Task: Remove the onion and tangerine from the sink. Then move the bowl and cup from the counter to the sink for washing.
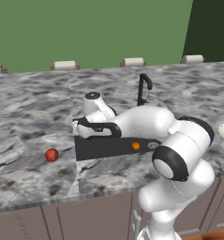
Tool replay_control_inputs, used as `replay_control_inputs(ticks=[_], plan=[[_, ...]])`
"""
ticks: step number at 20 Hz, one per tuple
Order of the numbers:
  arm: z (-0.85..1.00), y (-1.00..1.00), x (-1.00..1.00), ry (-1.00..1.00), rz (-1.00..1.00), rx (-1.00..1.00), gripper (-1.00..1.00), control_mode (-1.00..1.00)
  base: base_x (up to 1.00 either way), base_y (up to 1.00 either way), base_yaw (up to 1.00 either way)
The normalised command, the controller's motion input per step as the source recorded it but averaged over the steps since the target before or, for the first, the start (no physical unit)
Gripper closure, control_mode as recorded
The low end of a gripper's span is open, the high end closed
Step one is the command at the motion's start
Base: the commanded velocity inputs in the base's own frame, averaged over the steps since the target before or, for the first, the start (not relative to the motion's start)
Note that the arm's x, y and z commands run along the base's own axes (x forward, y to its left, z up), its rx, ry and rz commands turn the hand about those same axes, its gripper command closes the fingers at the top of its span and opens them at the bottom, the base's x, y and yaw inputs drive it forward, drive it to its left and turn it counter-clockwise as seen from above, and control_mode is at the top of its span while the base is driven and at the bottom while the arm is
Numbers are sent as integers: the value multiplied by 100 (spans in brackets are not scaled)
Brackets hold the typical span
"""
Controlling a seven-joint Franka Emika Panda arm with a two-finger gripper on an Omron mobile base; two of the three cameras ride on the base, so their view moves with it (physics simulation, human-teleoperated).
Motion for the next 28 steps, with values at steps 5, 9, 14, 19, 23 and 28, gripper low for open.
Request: replay_control_inputs(ticks=[5,9,14,19,23,28], plan=[[0,-54,0,1,0,4,-100,-100,0,0,0],[0,-55,0,0,0,4,-100,-100,0,0,0],[0,-55,0,0,0,3,-100,-100,0,0,0],[0,-53,2,0,0,0,-100,-100,0,0,0],[0,-50,3,0,0,0,-100,-100,0,0,0],[0,-49,4,0,0,0,-100,-100,0,0,0]])
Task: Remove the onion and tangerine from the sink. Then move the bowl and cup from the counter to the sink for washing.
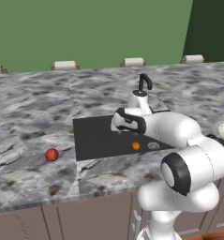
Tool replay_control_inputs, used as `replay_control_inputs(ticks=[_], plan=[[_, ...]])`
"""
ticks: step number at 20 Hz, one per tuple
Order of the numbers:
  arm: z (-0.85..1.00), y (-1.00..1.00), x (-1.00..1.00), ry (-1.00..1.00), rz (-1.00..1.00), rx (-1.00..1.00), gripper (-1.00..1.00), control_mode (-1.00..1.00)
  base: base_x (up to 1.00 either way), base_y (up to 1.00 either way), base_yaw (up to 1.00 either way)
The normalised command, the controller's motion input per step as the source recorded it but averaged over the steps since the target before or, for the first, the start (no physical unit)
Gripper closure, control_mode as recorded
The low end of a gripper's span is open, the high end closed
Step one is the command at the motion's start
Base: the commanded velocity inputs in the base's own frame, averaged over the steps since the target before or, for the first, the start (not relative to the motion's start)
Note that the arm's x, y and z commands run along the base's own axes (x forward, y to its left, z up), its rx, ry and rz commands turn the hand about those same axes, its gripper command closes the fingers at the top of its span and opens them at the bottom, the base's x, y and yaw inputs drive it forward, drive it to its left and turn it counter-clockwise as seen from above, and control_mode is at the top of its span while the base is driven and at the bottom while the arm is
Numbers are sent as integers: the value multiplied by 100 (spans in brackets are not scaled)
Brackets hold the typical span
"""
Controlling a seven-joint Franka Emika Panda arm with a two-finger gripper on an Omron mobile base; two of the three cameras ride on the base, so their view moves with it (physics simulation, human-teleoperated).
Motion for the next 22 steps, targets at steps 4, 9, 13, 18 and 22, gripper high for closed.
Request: replay_control_inputs(ticks=[4,9,13,18,22], plan=[[0,-43,7,0,4,0,-100,-100,0,0,0],[0,-41,6,0,10,0,-100,-100,0,0,0],[0,-41,4,0,19,0,-100,-100,0,0,0],[0,-39,3,0,19,0,-100,-100,0,0,0],[0,-33,9,0,17,0,-100,-100,0,0,0]])
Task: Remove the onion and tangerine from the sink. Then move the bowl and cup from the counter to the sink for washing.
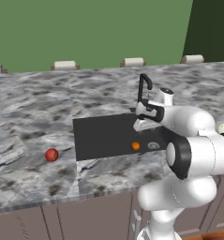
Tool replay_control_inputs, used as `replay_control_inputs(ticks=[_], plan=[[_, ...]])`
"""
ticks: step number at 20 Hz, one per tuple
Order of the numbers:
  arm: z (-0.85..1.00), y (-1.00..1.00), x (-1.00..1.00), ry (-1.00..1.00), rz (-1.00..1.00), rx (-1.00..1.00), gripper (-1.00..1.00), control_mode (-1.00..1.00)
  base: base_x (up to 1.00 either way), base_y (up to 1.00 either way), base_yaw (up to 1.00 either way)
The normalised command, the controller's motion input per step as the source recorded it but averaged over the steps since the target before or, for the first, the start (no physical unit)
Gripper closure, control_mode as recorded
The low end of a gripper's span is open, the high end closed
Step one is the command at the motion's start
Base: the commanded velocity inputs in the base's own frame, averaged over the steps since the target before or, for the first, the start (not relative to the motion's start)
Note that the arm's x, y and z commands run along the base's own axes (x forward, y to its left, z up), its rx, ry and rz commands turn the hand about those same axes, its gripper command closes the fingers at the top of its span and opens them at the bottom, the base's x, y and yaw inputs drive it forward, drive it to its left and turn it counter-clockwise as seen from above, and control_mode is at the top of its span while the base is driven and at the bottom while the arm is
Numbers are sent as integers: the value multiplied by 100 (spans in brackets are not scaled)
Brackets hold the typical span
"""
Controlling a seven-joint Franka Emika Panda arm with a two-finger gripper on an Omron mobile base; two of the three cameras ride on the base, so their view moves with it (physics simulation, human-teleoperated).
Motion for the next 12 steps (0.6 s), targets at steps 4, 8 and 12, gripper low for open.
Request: replay_control_inputs(ticks=[4,8,12], plan=[[0,-25,14,-1,0,0,-100,-100,0,0,0],[0,-22,13,-4,0,0,-100,-100,0,0,0],[-5,-17,6,-14,0,0,-100,-100,0,0,0]])
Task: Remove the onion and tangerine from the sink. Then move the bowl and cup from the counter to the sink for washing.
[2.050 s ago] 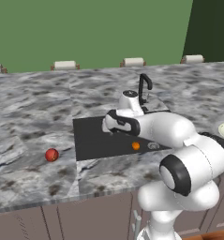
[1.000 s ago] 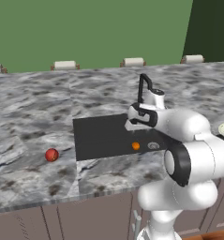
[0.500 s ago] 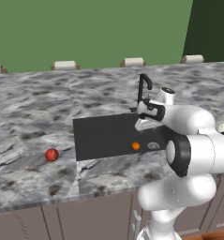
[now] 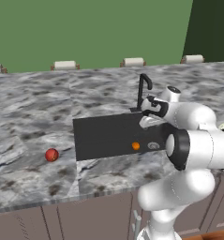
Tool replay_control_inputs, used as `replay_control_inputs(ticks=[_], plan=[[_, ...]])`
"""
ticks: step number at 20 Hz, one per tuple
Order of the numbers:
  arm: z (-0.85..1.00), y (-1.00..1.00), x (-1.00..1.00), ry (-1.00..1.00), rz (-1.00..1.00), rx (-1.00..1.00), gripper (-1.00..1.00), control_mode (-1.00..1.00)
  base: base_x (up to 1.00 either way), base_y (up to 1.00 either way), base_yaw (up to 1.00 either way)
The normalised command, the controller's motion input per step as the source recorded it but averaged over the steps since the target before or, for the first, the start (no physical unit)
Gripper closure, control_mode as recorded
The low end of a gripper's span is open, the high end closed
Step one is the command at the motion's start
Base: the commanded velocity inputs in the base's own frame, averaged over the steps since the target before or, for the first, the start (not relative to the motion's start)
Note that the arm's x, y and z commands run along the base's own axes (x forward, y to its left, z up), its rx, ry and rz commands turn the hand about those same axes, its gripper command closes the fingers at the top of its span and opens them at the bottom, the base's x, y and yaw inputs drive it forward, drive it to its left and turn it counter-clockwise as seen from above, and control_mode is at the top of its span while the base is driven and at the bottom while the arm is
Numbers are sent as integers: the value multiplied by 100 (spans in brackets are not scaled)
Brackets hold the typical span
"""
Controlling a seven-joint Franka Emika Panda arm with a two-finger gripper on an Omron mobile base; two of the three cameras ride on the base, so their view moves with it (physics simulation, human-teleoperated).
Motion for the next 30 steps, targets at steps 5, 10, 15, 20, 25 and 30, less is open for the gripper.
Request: replay_control_inputs(ticks=[5,10,15,20,25,30], plan=[[-10,-15,0,-22,0,0,-100,-100,0,0,0],[-11,-19,9,-6,0,1,-100,-100,0,0,0],[-5,-20,25,6,0,1,-100,-100,0,0,0],[-8,-20,18,9,0,4,-100,-100,0,0,0],[-12,-14,9,5,0,14,-100,-100,0,0,0],[-15,-11,10,4,0,13,-100,-100,0,0,0]])
